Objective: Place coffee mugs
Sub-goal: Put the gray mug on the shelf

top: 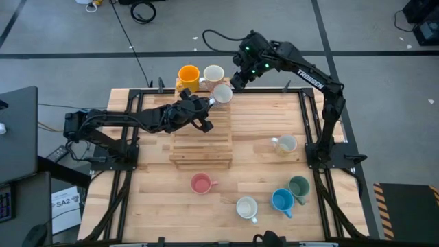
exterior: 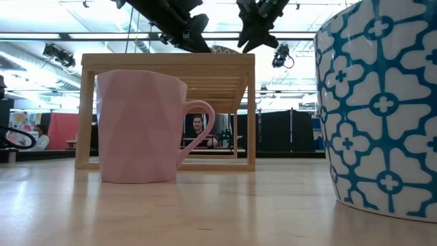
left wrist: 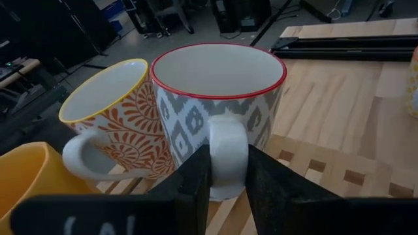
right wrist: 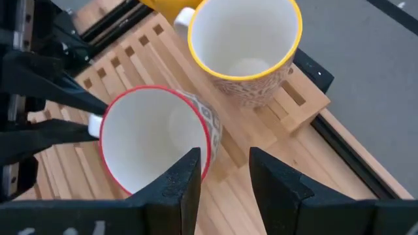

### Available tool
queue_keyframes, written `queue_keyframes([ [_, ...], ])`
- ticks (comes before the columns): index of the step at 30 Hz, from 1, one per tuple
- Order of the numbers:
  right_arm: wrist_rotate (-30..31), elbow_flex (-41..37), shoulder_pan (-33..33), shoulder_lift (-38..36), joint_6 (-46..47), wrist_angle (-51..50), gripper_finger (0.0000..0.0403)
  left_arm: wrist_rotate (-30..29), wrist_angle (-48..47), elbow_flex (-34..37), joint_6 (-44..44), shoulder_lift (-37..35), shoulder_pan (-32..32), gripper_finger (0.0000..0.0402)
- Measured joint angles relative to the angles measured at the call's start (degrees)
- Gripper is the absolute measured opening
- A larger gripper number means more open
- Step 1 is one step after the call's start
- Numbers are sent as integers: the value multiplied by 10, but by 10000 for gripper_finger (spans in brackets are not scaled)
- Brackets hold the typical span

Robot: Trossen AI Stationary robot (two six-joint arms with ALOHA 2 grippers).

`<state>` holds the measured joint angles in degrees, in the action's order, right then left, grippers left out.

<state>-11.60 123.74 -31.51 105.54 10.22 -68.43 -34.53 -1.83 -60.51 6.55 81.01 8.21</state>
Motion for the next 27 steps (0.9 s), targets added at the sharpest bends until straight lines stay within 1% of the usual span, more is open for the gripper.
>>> queue_keyframes([
  [2,5,0,0,0,-11,-2,134,0,0,0,0,0,0,90],
  [7,62,0,0,2,-25,-10,133,-2,1,0,-19,0,-2,91],
  [9,72,0,-1,2,-27,-10,133,-2,2,0,-29,0,-2,92],
  [17,73,0,0,2,-29,-10,133,1,6,1,-60,0,-2,92],
  [27,73,0,0,2,-29,-13,133,-1,2,1,-92,-28,-2,93],
])
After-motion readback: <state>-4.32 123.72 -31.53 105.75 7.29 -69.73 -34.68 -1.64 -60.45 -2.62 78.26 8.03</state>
